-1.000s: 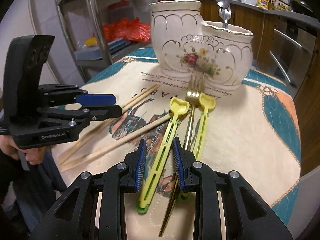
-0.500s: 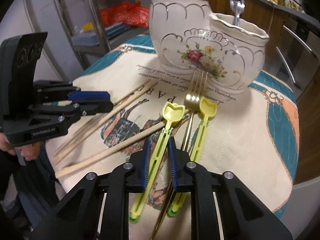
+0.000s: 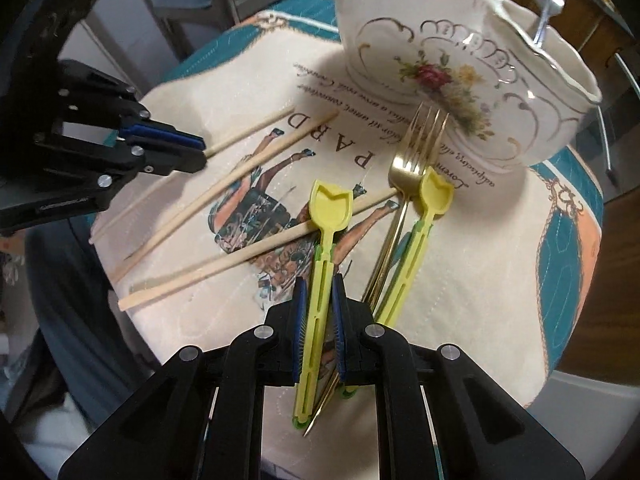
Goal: Organize utensils
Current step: 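Move the left tool to the chopsticks while the right tool reaches a yellow-handled spoon, then grasp a chopstick with the left tool while the right tool grasps the yellow spoon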
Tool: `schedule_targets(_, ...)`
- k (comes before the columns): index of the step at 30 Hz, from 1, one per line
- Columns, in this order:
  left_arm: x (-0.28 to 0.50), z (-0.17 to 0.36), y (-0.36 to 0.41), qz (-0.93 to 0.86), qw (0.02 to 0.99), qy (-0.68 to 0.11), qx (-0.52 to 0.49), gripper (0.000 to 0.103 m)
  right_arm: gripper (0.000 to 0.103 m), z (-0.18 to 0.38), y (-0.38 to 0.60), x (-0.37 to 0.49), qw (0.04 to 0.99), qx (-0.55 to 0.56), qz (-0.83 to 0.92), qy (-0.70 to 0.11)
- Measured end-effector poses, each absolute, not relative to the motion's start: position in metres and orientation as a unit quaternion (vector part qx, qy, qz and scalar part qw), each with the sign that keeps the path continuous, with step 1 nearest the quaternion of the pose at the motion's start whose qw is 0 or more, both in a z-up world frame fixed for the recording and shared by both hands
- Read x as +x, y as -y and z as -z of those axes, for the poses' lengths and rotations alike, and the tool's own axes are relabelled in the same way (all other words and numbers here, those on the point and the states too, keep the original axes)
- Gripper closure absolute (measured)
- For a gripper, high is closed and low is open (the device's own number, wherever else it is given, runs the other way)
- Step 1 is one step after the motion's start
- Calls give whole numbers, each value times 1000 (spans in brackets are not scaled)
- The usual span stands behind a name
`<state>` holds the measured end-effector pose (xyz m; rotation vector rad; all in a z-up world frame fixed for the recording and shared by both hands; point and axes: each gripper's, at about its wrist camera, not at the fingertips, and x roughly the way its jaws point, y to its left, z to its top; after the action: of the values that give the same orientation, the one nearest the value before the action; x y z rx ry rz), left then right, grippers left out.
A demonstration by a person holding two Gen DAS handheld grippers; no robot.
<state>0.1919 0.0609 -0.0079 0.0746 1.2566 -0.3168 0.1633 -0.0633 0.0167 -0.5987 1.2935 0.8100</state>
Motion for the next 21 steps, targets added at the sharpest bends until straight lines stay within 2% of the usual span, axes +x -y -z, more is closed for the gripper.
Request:
schedule_targets(5, 196, 8, -56, 145, 766, -623, 64, 95, 89, -16, 53, 170, 665, -281, -356, -593)
schedule_targets(10, 198, 9, -45, 128, 757, -633, 96, 95, 90, -15, 43, 165, 675, -296, -359, -573)
schedule_targets(15, 195, 9, -40, 127, 764, -622, 113, 98, 93, -13, 38, 156, 691, -280, -364, -558)
schedule_targets(21, 182, 2, -50, 124, 802, -578, 88, 99, 93, -24, 74, 144, 713, -245, -385, -532)
